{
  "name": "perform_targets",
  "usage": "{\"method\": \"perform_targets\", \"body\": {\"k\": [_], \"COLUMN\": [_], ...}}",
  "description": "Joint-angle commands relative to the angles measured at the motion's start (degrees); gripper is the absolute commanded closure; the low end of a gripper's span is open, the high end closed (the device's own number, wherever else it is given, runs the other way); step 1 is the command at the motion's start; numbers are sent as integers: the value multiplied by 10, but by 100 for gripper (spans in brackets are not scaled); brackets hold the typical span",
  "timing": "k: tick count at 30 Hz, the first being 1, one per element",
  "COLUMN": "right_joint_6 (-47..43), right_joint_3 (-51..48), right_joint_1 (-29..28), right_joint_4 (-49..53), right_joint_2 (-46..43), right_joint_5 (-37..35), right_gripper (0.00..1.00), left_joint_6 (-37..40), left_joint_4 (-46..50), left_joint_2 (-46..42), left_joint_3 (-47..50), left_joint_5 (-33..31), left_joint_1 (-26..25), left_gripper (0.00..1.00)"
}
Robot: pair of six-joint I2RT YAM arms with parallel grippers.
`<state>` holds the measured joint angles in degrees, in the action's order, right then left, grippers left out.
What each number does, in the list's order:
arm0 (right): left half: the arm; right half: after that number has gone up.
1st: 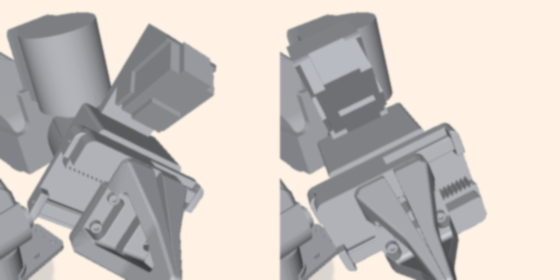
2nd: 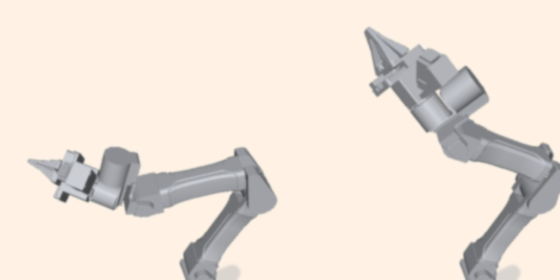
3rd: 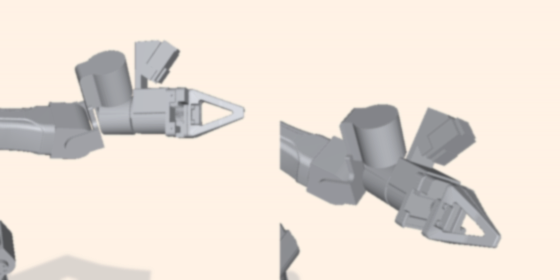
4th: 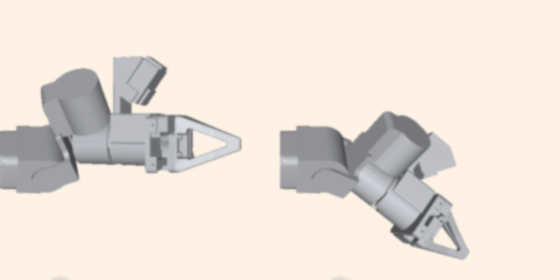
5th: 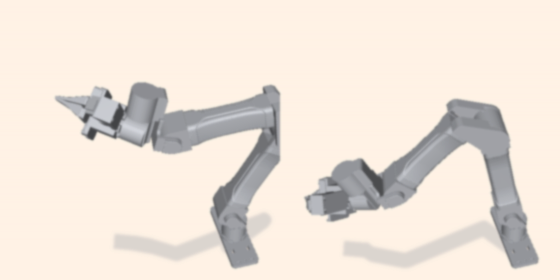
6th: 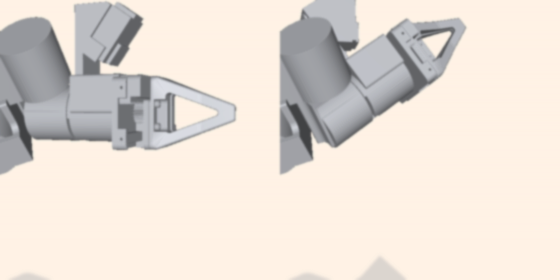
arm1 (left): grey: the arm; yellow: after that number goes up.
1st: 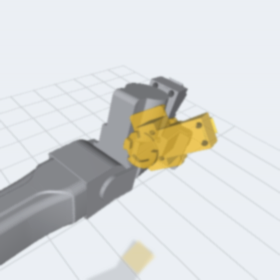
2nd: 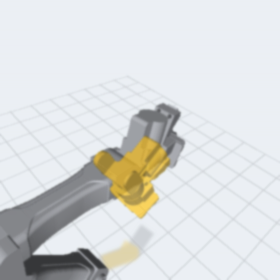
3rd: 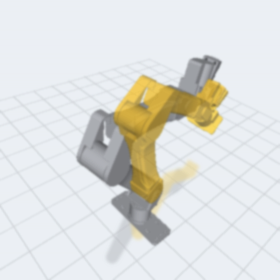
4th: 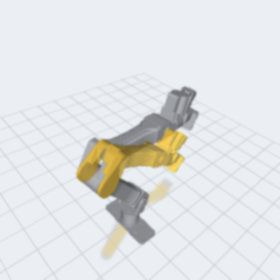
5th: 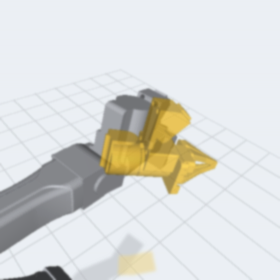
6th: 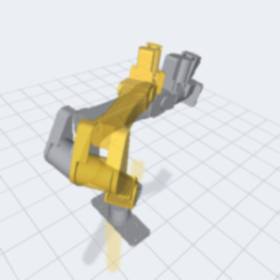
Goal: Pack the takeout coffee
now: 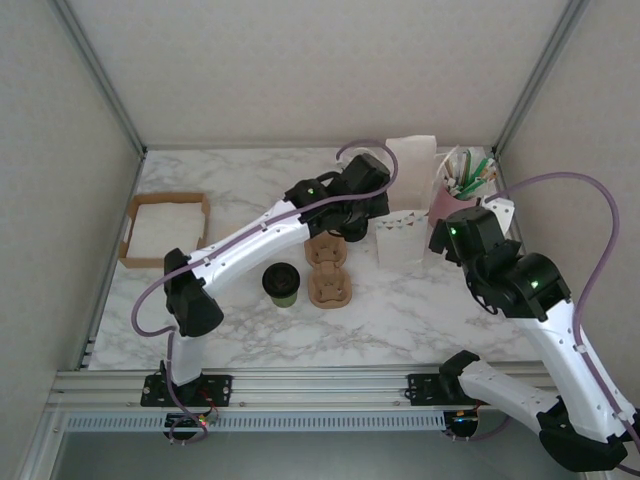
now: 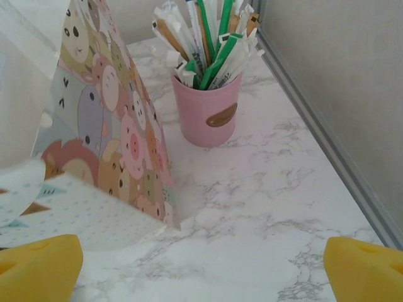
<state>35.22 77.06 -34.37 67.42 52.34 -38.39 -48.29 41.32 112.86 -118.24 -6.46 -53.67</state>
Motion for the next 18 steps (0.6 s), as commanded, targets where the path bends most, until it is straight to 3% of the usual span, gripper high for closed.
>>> {"method": "perform_targets", "body": {"k": [1,5,10,18], "right_joint_6": [7,5,4,-7], "right_joint_3": [-9,-10,0,46], "right_joint_1": [3,2,2,2], "right_joint_4": [9,9,17,43], "right_joint_2": [-3,-1,1,10], "right_joint_5": [11,22,35,60], "right_gripper": [1,1,1,1], "left_joint_6": [-41,-63,-76,-51], "left_joint_4": [-20,-15,-24,-75], "left_joint_2": [0,5,-2,-33], "left_joint_3": [16,27,37,34], "left_joint_5": [-16,-19,-19,15], "left_joint_1": [-15,-26,-34,-36], "left_gripper": [100,99,60,32]}}
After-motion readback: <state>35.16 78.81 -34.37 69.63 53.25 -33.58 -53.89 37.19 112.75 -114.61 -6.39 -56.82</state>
